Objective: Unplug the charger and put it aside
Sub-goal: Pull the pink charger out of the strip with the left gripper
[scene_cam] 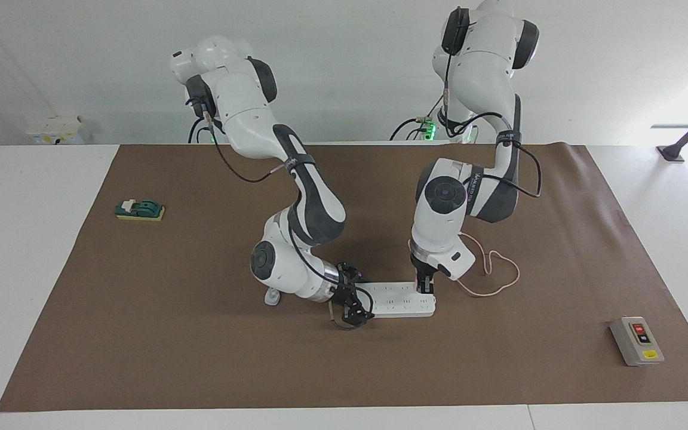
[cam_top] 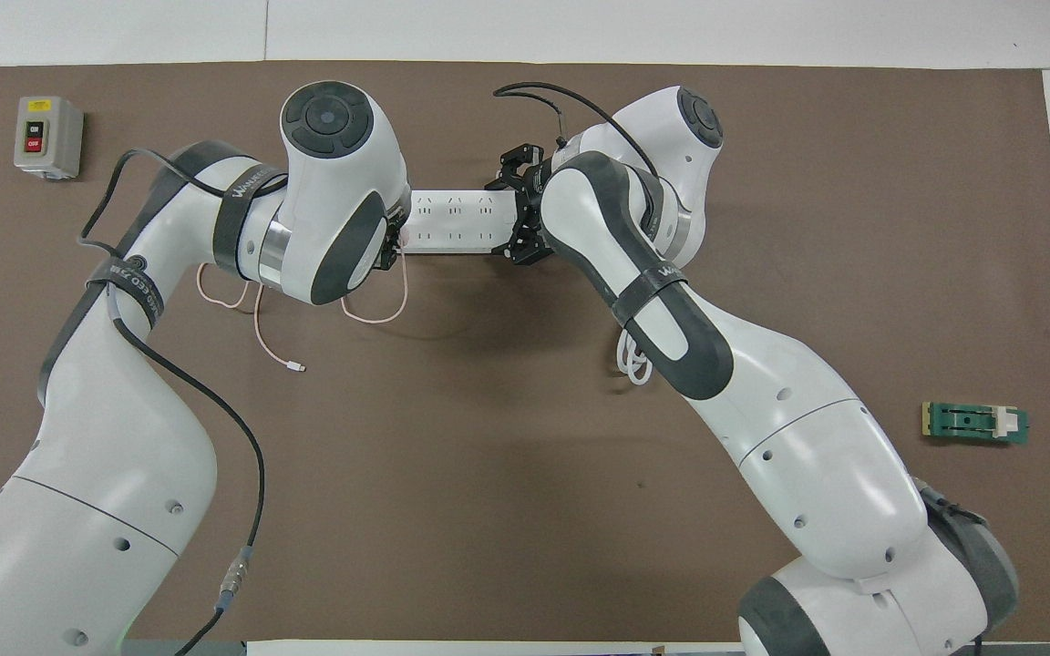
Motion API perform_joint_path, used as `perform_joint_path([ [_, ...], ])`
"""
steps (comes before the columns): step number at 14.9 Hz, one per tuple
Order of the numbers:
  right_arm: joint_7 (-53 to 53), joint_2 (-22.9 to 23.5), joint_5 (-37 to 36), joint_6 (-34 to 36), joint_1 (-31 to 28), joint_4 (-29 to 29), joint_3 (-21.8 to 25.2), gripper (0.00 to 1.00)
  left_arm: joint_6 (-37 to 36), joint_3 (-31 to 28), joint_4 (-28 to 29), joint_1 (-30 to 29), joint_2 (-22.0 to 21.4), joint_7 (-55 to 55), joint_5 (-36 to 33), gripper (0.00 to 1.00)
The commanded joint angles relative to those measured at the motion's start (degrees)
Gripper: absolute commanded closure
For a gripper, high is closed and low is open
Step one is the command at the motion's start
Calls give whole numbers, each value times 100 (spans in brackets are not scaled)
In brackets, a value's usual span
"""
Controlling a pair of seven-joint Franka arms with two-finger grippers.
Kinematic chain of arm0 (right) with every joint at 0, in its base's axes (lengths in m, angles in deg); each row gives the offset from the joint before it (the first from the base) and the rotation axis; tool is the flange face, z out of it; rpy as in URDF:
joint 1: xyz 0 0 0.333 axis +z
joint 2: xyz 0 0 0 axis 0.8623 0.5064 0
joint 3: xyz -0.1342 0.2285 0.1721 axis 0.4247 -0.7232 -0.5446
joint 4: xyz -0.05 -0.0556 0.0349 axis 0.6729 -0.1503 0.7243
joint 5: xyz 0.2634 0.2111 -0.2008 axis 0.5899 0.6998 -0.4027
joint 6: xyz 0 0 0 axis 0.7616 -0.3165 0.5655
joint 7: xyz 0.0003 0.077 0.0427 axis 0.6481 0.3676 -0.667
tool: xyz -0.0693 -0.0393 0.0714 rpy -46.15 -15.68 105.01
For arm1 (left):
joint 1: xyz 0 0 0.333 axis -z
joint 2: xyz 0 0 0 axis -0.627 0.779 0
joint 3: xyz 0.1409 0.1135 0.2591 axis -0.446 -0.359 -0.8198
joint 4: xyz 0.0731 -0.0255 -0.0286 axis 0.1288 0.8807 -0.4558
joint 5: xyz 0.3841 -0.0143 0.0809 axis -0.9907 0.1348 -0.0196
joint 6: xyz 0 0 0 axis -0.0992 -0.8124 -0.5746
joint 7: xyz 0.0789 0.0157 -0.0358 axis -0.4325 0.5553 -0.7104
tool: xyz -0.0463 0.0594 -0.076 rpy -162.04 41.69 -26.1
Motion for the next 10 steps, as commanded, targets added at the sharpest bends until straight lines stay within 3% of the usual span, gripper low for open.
perform_joint_path([
  [1,91,103,-24,-224,27,-58,20,22,-188,-132,-82,-26,-198,84,-134,100],
  [6,91,103,-24,-233,27,-58,20,22,-1076,-158,-100,-26,-874,294,-125,100],
  [10,82,95,-33,-303,36,-50,20,21,-1218,-88,-47,-166,-1069,1977,-64,100],
])
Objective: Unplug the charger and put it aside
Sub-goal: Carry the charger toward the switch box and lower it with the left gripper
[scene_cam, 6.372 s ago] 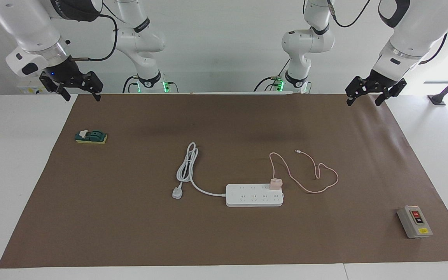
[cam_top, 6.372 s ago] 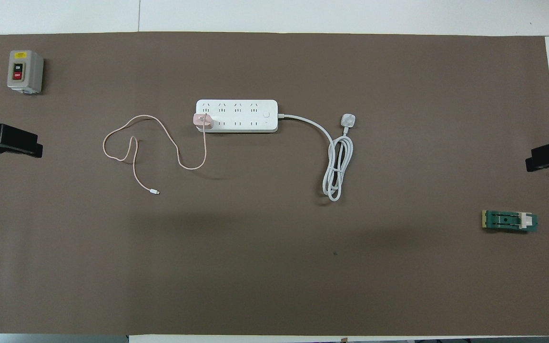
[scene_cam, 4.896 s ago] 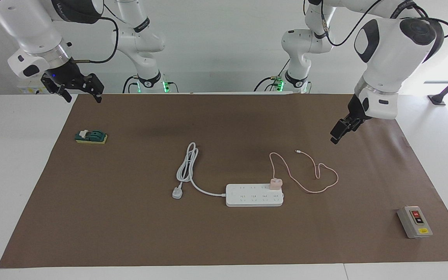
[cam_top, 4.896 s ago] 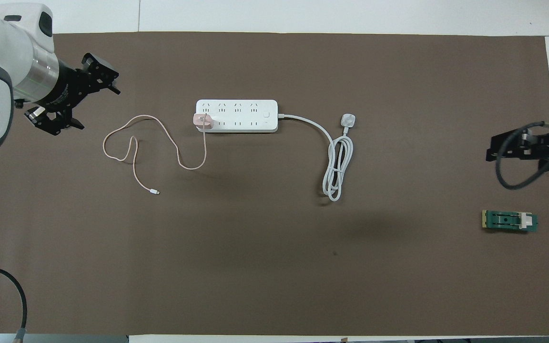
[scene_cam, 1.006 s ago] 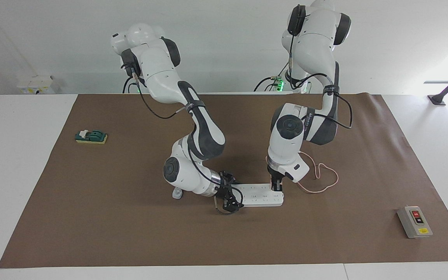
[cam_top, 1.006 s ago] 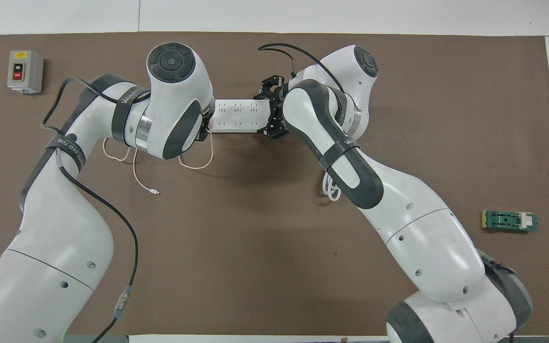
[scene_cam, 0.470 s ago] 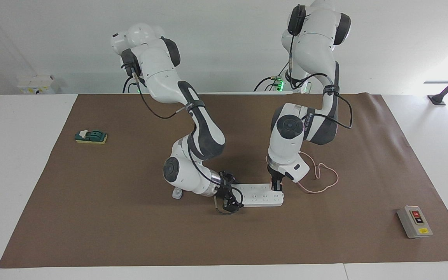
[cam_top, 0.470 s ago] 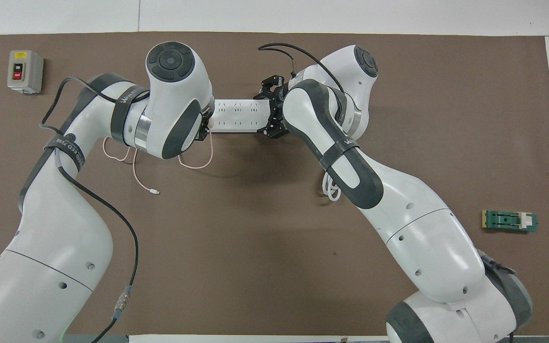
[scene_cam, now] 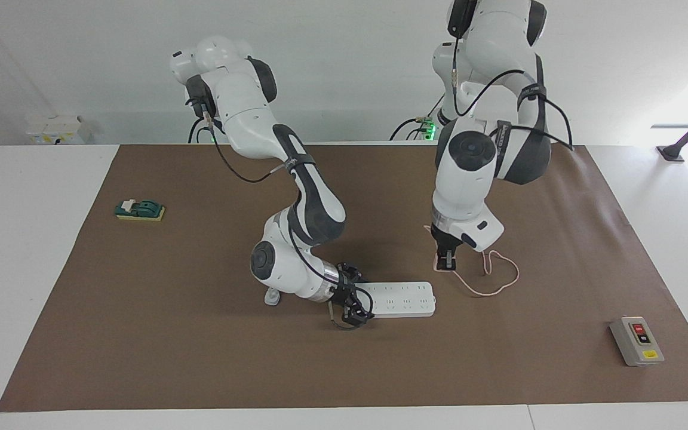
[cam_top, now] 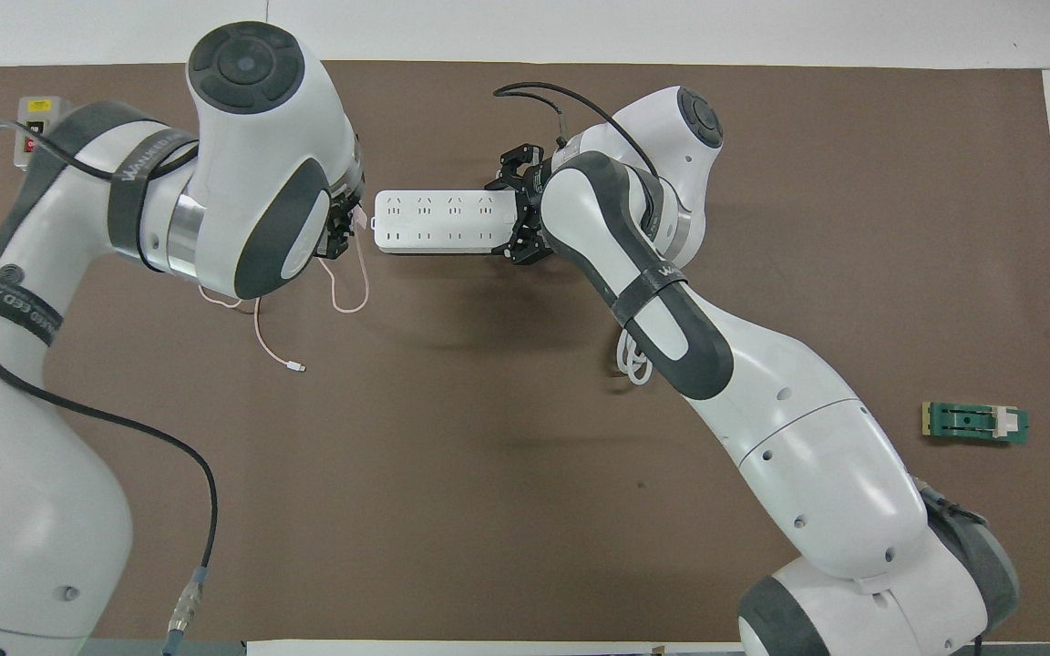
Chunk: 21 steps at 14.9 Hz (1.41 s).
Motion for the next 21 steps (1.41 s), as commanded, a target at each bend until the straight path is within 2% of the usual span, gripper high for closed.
perform_joint_path([
  [1,56,104,-34,-354,45,-50,20,21,-47,34,206,-74,-87,1370,-10,100],
  [4,38,86,-34,-398,97,11,20,12,-83,-19,836,-152,-507,3478,-1,100],
  [6,38,77,-42,-372,89,11,20,11,-21,-11,1381,-512,-947,4910,8,100],
  [7,38,69,-77,-354,80,11,20,1,-21,-2,1584,-713,-1096,5518,8,100],
  [11,29,-220,-113,-162,-43,142,55,0,-3,34,1990,-1303,-1361,7085,139,100],
  [15,30,-774,-113,41,-227,616,64,0,14,34,2385,-1962,-1625,8499,639,100],
  [16,29,-1062,-130,128,-315,852,99,0,67,33,2429,-2146,-1634,8877,780,100],
  [17,73,-1457,-217,495,-368,1116,265,0,93,33,2421,-2357,-1617,9055,999,38],
  [18,100,-1644,-357,838,-377,1153,441,0,76,16,2386,-2385,-1608,9083,1019,0],
  [21,624,-2066,-894,1902,-482,1154,784,0,-82,-19,2280,-2490,-1704,9110,1010,0],
])
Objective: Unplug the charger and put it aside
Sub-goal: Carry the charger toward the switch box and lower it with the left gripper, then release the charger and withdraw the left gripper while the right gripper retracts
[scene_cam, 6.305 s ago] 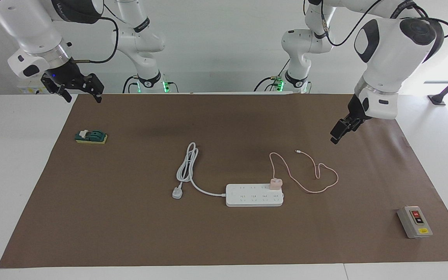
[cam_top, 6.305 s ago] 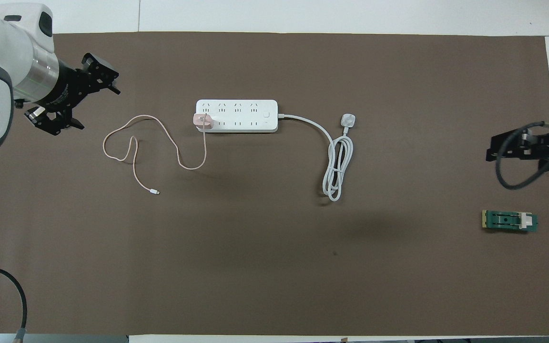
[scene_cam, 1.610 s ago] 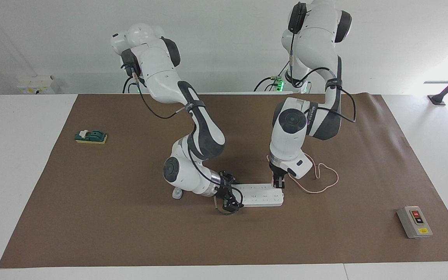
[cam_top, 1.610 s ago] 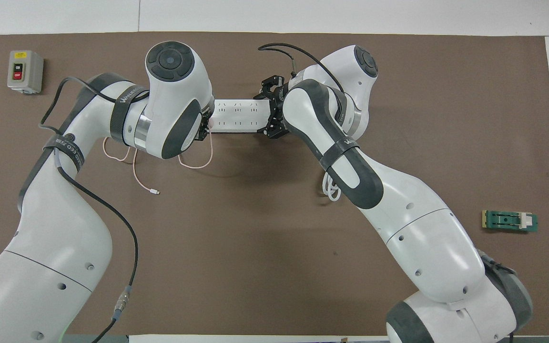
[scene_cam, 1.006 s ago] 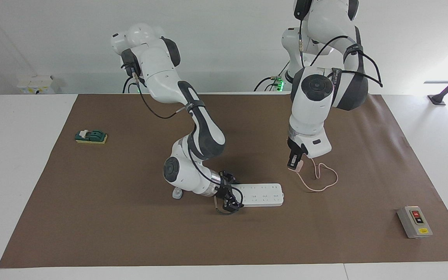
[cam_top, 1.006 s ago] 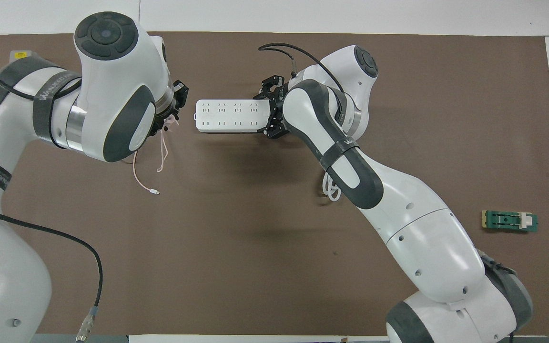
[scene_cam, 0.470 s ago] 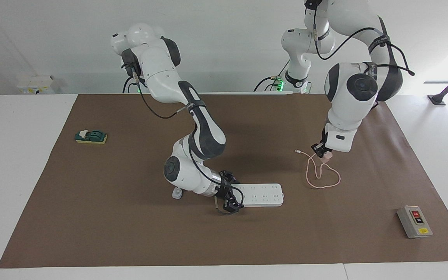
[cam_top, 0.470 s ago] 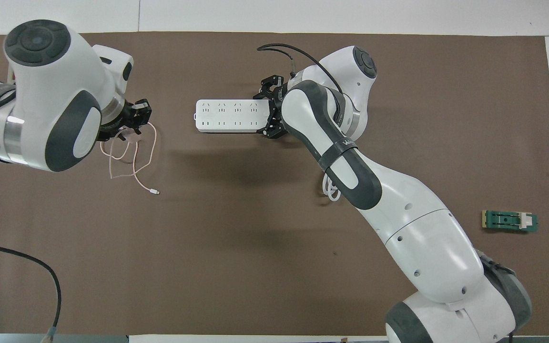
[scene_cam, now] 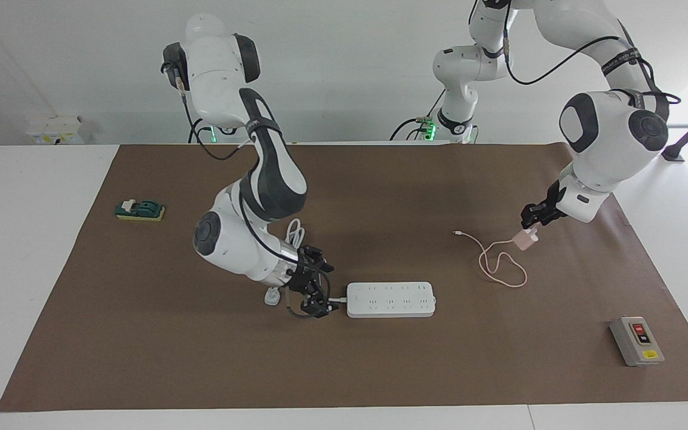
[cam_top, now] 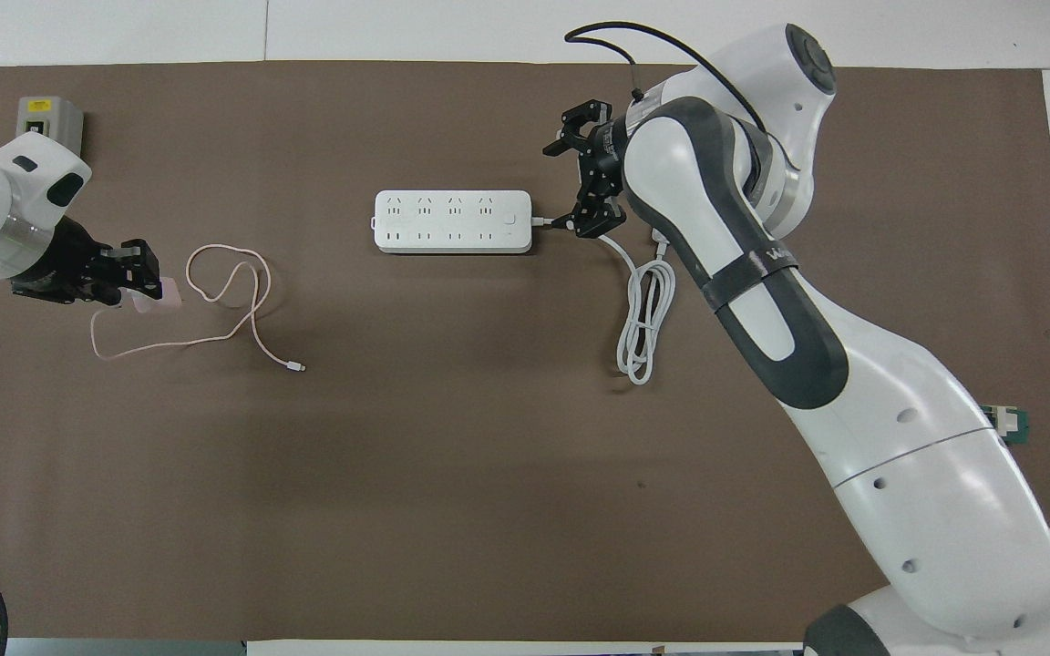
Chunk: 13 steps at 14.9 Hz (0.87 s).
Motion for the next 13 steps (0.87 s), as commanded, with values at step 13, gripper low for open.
perform_joint_path([
  [13,5620,-2196,-2505,2124,-882,1046,570,0,-599,-54,-1070,-525,-856,165,-1,0],
])
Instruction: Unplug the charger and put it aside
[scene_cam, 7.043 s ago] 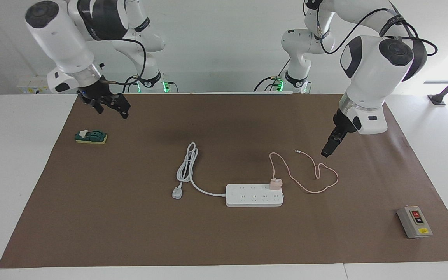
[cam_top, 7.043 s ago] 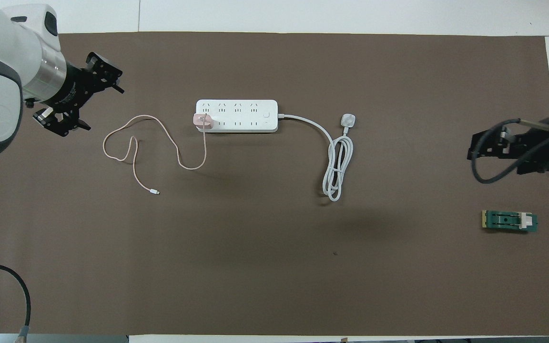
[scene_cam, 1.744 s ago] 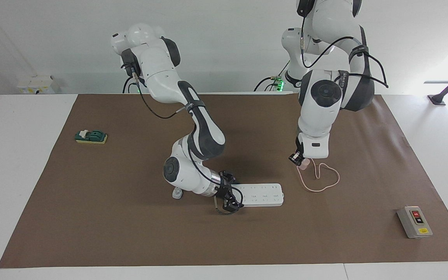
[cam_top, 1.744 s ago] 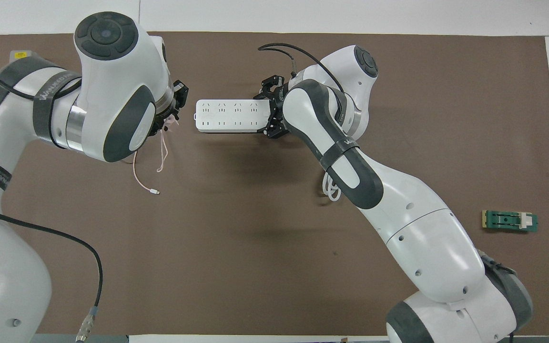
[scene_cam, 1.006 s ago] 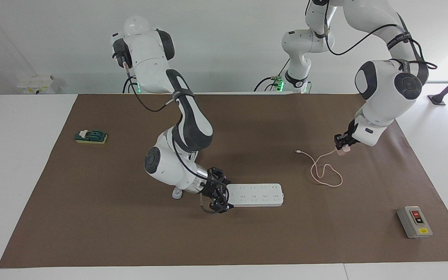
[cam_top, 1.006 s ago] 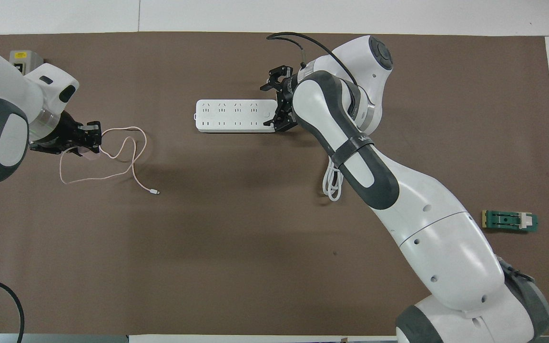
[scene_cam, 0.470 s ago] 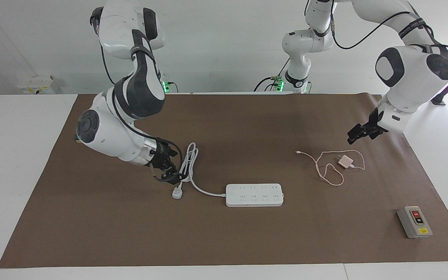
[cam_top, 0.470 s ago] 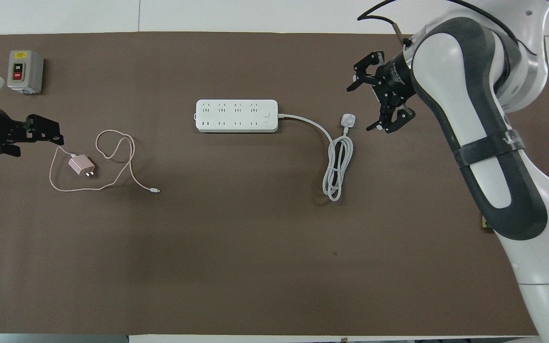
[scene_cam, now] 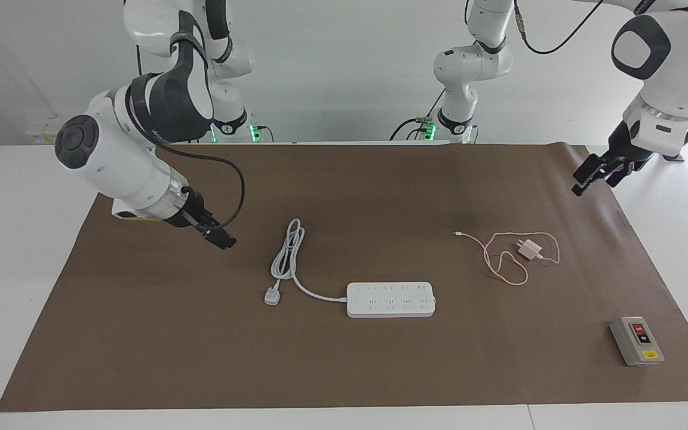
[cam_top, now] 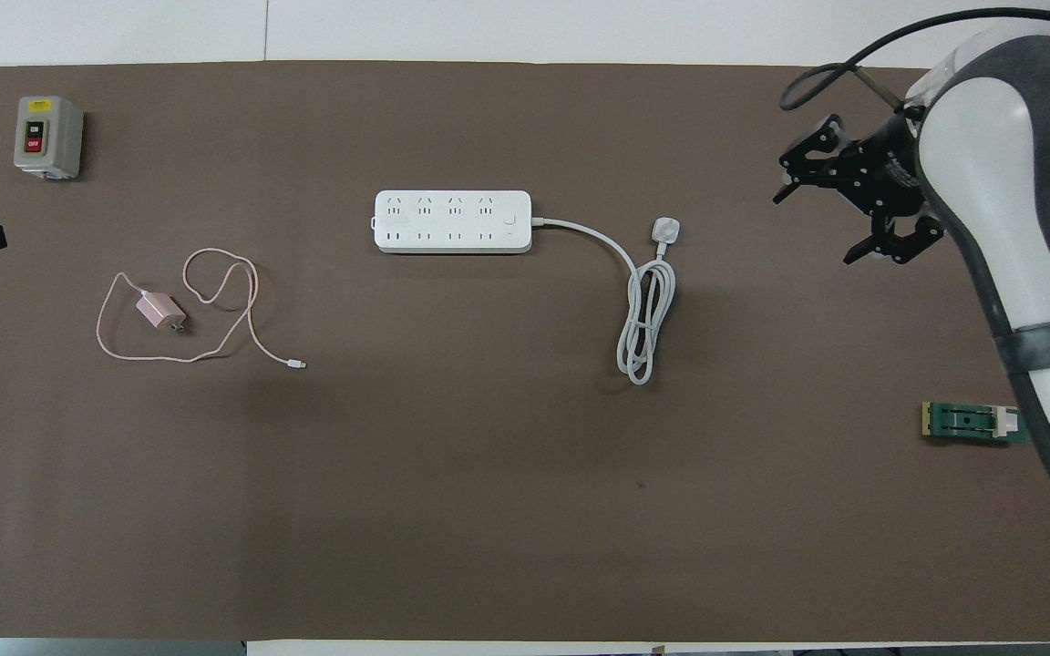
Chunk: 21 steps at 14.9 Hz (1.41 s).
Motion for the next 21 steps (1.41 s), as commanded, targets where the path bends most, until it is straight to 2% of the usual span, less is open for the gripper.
perform_joint_path([
  [1,1545,-417,-404,110,-340,268,-38,0,-97,32,-143,-31,22,30,-1,0],
  [4,3031,-751,-738,216,-639,276,-38,0,-202,41,-117,-5,-13,-661,8,0],
  [6,3631,-988,-950,251,-719,303,-46,0,-273,32,-135,-22,-83,-840,8,0],
  [8,4062,-1392,-1152,243,-762,574,-64,0,-273,32,-152,-40,-215,-805,8,0],
  [11,4397,-2086,-1276,243,-964,1128,-134,0,-666,32,-135,65,-286,-238,-132,0],
  [13,4538,-2325,-1407,278,-1157,1374,-335,0,-1079,32,-82,241,-329,353,-220,0],
  [15,4565,-2562,-1609,278,-1237,1707,-494,0,-1231,41,-3,276,-329,390,-220,0],
  [18,4574,-2712,-1618,260,-1403,2069,-608,0,-1178,32,41,505,-233,294,-212,0],
  [20,4548,-2704,-1627,225,-1658,2070,-977,0,-1222,32,50,575,-180,285,-203,0],
  [21,4556,-2686,-1749,190,-1642,2043,-995,0,-1222,32,111,610,-206,293,-194,0],
])
